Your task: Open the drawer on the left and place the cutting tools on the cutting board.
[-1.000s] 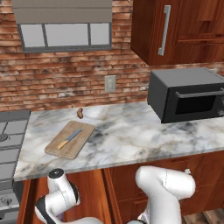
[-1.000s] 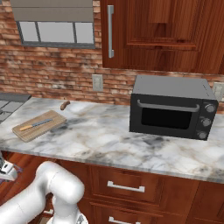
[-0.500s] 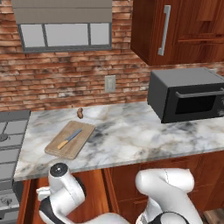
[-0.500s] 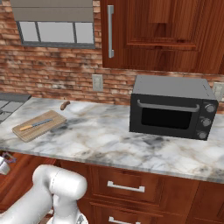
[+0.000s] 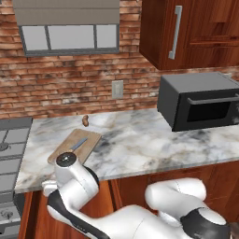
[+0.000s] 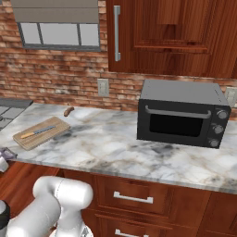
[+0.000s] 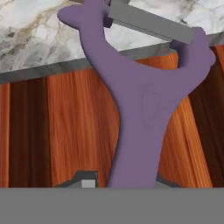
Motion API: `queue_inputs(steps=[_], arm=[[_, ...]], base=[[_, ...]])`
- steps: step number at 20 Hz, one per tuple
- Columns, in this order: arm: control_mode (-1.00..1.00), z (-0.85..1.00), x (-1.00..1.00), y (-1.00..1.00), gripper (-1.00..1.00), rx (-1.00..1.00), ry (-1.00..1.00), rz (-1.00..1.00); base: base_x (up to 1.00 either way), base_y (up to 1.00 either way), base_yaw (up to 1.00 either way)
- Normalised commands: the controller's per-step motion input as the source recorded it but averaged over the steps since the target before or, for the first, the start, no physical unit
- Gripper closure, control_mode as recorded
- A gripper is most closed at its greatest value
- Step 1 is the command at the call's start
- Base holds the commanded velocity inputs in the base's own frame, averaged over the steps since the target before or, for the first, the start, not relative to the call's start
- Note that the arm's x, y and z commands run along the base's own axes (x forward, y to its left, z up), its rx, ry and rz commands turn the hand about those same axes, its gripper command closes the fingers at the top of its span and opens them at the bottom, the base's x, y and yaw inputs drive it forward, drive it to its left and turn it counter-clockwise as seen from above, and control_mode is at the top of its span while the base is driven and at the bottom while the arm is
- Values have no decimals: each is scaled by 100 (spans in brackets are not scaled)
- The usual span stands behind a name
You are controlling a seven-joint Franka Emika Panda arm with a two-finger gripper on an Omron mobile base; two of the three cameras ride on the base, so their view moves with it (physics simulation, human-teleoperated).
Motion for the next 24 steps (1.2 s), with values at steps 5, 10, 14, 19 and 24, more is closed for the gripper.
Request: queue_inputs(steps=[5,10,14,19,24], arm=[[-100,98,5,-16,100,0,0,-1],[-100,78,28,-13,100,0,0,-6],[-100,37,40,-42,100,0,0,-13],[-100,3,49,-63,100,5,0,-16],[-100,-18,54,-16,100,2,5,-2]], base=[[0,0,0],[0,0,0],[0,0,0],[0,0,0],[0,0,0]])
